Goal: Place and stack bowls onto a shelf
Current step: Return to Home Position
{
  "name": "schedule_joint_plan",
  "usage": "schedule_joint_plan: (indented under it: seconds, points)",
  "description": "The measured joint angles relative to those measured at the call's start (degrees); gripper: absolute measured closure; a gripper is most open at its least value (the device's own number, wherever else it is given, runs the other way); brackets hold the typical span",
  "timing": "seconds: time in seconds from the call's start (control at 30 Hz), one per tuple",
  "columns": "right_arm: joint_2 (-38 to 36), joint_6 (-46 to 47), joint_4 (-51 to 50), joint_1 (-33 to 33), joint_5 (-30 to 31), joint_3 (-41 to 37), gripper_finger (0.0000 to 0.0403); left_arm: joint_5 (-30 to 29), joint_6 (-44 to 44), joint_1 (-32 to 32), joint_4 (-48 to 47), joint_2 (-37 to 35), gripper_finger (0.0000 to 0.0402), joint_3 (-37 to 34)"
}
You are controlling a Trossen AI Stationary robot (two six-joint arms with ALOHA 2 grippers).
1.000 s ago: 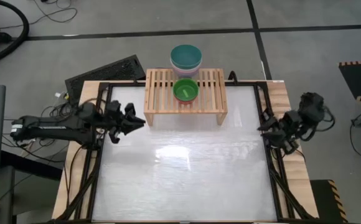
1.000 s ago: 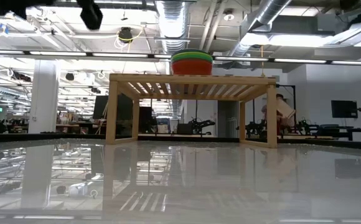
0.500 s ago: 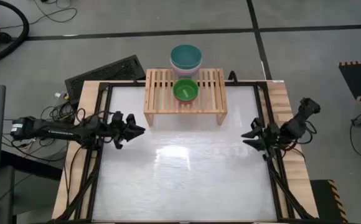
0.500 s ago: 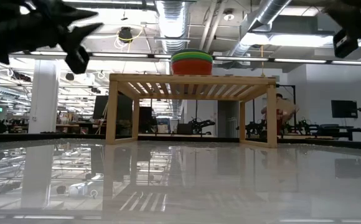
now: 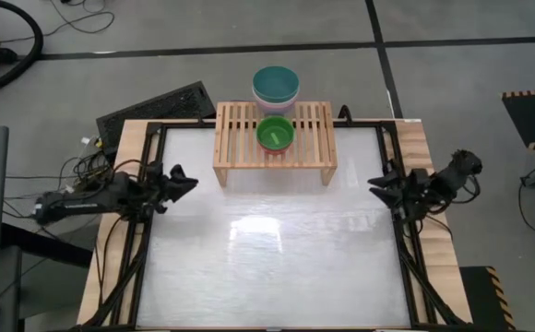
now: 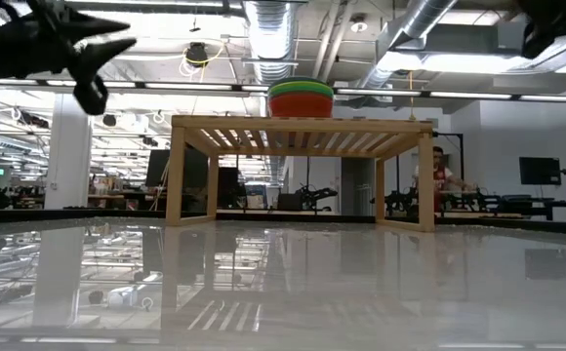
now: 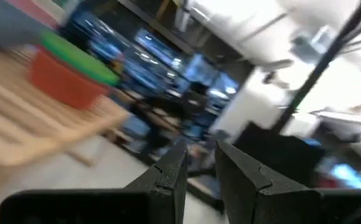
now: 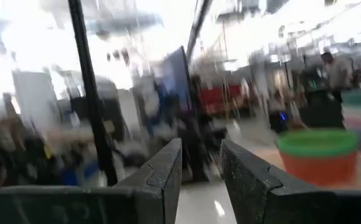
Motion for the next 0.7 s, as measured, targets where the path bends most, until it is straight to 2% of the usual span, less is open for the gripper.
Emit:
schedule_joint_plan:
  seconds: [0.07, 0.13, 0.3, 0.4, 0.6, 0.7]
  points:
    - [0.0, 1.62, -6.71, -0.1, 1.3, 1.36, 0.0264, -4.13, 3.77, -0.05, -6.64, -4.32, 0.0333, 0.01]
    - [0.01, 4.53, -10.61, -0.64, 1.45, 1.94, 0.0264, -7.42, 6.04, -0.03, -10.16, -4.26, 0.0333, 0.09]
    - [0.02, 9.18, -18.2, -1.74, 1.43, 0.09, 0.0264, -8.96, 7.38, -0.12, -13.86, -2.17, 0.0333, -0.04]
    - [0.0, 9.7, -18.15, -3.26, 1.39, -1.95, 0.0264, -9.42, 7.3, -0.2, -15.16, -2.24, 0.0333, -0.15]
    - [0.0, 13.19, -19.22, -6.89, 1.65, -8.81, 0.0264, -14.56, 8.59, -0.18, -18.63, -2.48, 0.0333, -0.11]
    - [1.15, 12.61, -15.79, -9.13, 0.44, -9.55, 0.0264, -15.04, 7.12, -0.18, -20.46, -2.52, 0.0333, -0.09]
